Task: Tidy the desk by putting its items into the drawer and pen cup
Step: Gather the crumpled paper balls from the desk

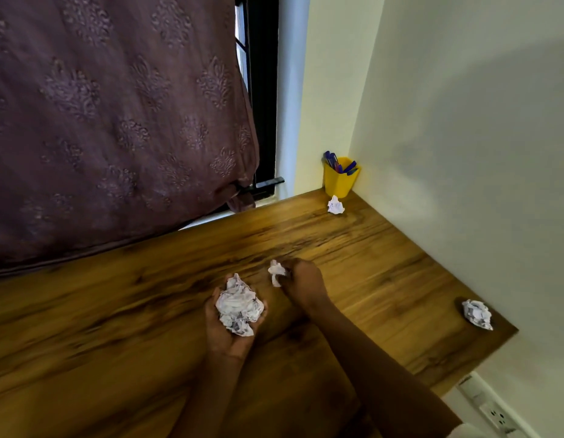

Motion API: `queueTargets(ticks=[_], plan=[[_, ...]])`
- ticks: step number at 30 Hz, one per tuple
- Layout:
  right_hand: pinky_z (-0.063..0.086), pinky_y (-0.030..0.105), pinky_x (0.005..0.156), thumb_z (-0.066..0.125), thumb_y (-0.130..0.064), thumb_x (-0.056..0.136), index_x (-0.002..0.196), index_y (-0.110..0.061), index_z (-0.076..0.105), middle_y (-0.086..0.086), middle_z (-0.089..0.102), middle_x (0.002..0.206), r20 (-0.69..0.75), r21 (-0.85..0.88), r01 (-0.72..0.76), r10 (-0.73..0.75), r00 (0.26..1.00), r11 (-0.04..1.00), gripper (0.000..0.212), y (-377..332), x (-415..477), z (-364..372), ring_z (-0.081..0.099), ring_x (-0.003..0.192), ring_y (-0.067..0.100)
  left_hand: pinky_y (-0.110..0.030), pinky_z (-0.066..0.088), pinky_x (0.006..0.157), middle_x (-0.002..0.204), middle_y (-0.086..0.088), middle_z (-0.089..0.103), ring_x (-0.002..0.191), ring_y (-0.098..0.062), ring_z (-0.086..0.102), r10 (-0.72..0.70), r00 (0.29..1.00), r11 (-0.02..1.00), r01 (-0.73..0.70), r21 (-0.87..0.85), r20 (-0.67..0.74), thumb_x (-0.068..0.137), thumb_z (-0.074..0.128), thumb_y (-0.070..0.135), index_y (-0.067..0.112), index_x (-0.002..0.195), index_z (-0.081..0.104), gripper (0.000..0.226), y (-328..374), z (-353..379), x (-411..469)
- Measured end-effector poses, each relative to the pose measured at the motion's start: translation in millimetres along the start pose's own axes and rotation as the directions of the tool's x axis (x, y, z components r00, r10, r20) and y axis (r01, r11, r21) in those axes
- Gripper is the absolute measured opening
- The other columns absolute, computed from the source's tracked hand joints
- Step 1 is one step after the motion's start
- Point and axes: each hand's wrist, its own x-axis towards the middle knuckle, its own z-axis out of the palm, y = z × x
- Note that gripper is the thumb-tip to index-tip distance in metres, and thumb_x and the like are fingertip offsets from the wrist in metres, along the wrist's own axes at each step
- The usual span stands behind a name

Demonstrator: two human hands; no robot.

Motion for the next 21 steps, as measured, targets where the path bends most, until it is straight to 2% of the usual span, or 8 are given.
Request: queueTargets(ticks=[3, 6, 8, 9, 11, 16, 19, 21], plan=[[0.045, 0.028, 0.078, 0.069, -0.021, 0.084, 0.115, -0.006, 0.065, 0.013, 0.062, 0.110, -0.115, 0.159, 0.029, -0.011, 0.993, 0.987, 0.035, -12.3, -4.8, -29.9, 0.063, 0.090, 0.028, -0.047, 0.058, 0.068, 0.098, 0.002, 0.074, 0.083, -0.018, 0.072, 0.023, 0.997, 1.000, -0.024, 0.011, 0.076, 0.019, 0.095, 0.035, 0.022, 0.082, 0.079, 0.067, -6.8, 6.8, 1.8], [0.052, 0.030, 0.078, 0.072, -0.022, 0.081, 0.117, -0.011, 0.064, 0.006, 0.067, 0.106, -0.065, 0.227, 0.139, -0.128, 0.990, 0.964, 0.039, -38.1, -20.7, -54.4, 0.065, 0.085, 0.018, -0.047, 0.056, 0.078, 0.111, -0.003, 0.070, 0.098, -0.022, 0.069, -0.013, 0.985, 1.000, 0.011, 0.009, 0.172, 0.038, 0.093, 0.040, 0.018, 0.098, 0.076, 0.065, -13.6, 0.9, 14.1], [0.051, 0.025, 0.074, 0.073, -0.027, 0.080, 0.109, -0.019, 0.063, -0.003, 0.070, 0.100, -0.044, 0.173, 0.158, -0.153, 0.987, 0.972, 0.032, -48.7, -29.4, -57.0, 0.064, 0.083, 0.013, -0.047, 0.033, 0.108, 0.140, -0.009, 0.050, 0.131, -0.025, 0.046, -0.033, 0.987, 0.993, 0.015, 0.114, 0.160, 0.085, 0.060, 0.046, 0.013, 0.131, 0.056, 0.058, -18.5, 6.9, 18.9], [0.048, 0.024, 0.072, 0.071, -0.030, 0.081, 0.105, -0.021, 0.063, -0.004, 0.070, 0.097, -0.054, 0.102, 0.167, -0.162, 0.985, 0.981, 0.027, -51.0, -31.5, -55.1, 0.064, 0.084, 0.013, -0.044, 0.017, 0.116, 0.149, -0.009, 0.036, 0.141, -0.024, 0.030, 0.053, 0.984, 0.984, -0.080, 0.158, 0.168, 0.096, 0.036, 0.047, 0.012, 0.142, 0.040, 0.058, -17.7, 0.9, 23.5], [0.042, 0.023, 0.072, 0.066, -0.032, 0.085, 0.104, -0.022, 0.066, -0.003, 0.069, 0.100, -0.087, -0.043, 0.180, -0.183, 0.979, 0.983, 0.022, -50.0, -32.0, -53.5, 0.061, 0.093, 0.015, -0.040, 0.004, 0.118, 0.155, -0.009, 0.022, 0.146, -0.023, 0.015, -0.004, 0.959, 0.993, -0.030, 0.113, 0.283, 0.099, 0.015, 0.045, 0.012, 0.148, 0.024, 0.060, -19.5, -2.8, 29.6], [0.042, 0.026, 0.077, 0.058, -0.024, 0.090, 0.109, -0.020, 0.069, 0.000, 0.053, 0.117, -0.059, -0.249, 0.210, -0.231, 0.971, 0.945, 0.023, -38.0, -24.4, -60.1, 0.045, 0.111, 0.017, -0.041, 0.007, 0.117, 0.157, -0.014, 0.016, 0.146, -0.026, 0.012, -0.094, 0.903, 0.993, 0.056, 0.102, 0.419, 0.101, 0.015, 0.035, 0.007, 0.149, 0.016, 0.056, -34.2, 11.2, 32.7], [0.049, 0.032, 0.078, 0.053, -0.021, 0.092, 0.110, -0.016, 0.067, 0.002, 0.049, 0.120, 0.012, -0.411, 0.194, -0.207, 0.978, 0.891, 0.023, -35.6, -22.2, -63.9, 0.044, 0.115, 0.020, -0.040, -0.002, 0.118, 0.158, -0.011, 0.015, 0.146, -0.024, 0.009, -0.068, 0.890, 0.992, 0.012, 0.127, 0.451, 0.101, 0.011, 0.037, 0.008, 0.150, 0.014, 0.056, -44.7, 3.4, 43.0], [0.050, 0.033, 0.079, 0.058, -0.025, 0.090, 0.109, -0.014, 0.064, 0.002, 0.048, 0.119, 0.020, -0.381, 0.186, -0.193, 0.981, 0.906, 0.023, -28.5, -16.2, -69.2, 0.046, 0.112, 0.019, -0.036, -0.015, 0.115, 0.159, -0.007, 0.011, 0.147, -0.021, 0.004, -0.018, 0.852, 0.990, -0.059, 0.130, 0.523, 0.100, 0.003, 0.040, 0.012, 0.151, 0.010, 0.059, -50.0, -3.0, 54.9]])
